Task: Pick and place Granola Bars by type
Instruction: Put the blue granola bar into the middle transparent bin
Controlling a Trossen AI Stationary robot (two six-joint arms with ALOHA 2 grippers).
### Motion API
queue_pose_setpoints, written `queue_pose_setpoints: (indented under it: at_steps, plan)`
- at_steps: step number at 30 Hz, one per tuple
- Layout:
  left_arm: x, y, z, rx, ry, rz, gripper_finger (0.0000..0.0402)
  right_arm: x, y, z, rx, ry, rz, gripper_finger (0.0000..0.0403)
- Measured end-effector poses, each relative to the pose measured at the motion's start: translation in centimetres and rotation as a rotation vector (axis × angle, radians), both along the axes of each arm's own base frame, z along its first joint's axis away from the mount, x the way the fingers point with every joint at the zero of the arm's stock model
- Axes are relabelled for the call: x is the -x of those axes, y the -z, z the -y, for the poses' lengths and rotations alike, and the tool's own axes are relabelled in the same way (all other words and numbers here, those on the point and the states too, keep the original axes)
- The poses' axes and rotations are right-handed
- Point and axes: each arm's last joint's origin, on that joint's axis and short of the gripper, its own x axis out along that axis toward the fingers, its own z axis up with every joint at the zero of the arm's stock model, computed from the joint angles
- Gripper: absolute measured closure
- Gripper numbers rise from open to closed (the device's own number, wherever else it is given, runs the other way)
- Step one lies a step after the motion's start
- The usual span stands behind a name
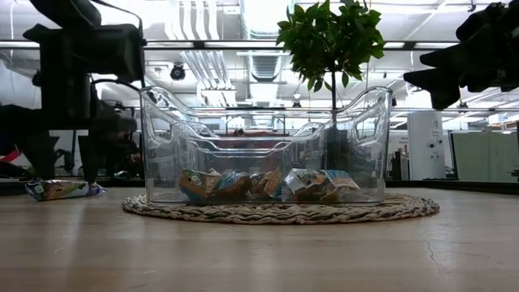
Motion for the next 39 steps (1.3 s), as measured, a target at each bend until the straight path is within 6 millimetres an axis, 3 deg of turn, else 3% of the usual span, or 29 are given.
queue_pose_setpoints:
  at_steps: [10, 21, 25, 33, 39]
  plan:
    - [0.1, 2.0, 0.4, 0.05, 0.0, 0.03, 0.0135, 0.0, 0.0, 0.0, 0.0, 0.0, 0.0, 0.0179]
    - [0.2, 2.1, 0.4, 0.058, -0.042, 0.025, 0.0283, 0.0, 0.0, 0.0, 0.0, 0.0, 0.0, 0.0179]
    - [0.1, 1.9, 0.4, 0.063, -0.058, 0.031, 0.032, 0.0, 0.0, 0.0, 0.0, 0.0, 0.0, 0.0179]
    - [-0.4, -0.7, 0.4, 0.059, -0.061, -0.017, 0.035, 0.0, 0.0, 0.0, 0.0, 0.0, 0.0, 0.0179]
    - [-1.6, -4.2, 0.2, 0.02, -0.03, 0.007, 0.0367, 0.0, 0.0, 0.0, 0.0, 0.0, 0.0, 0.0179]
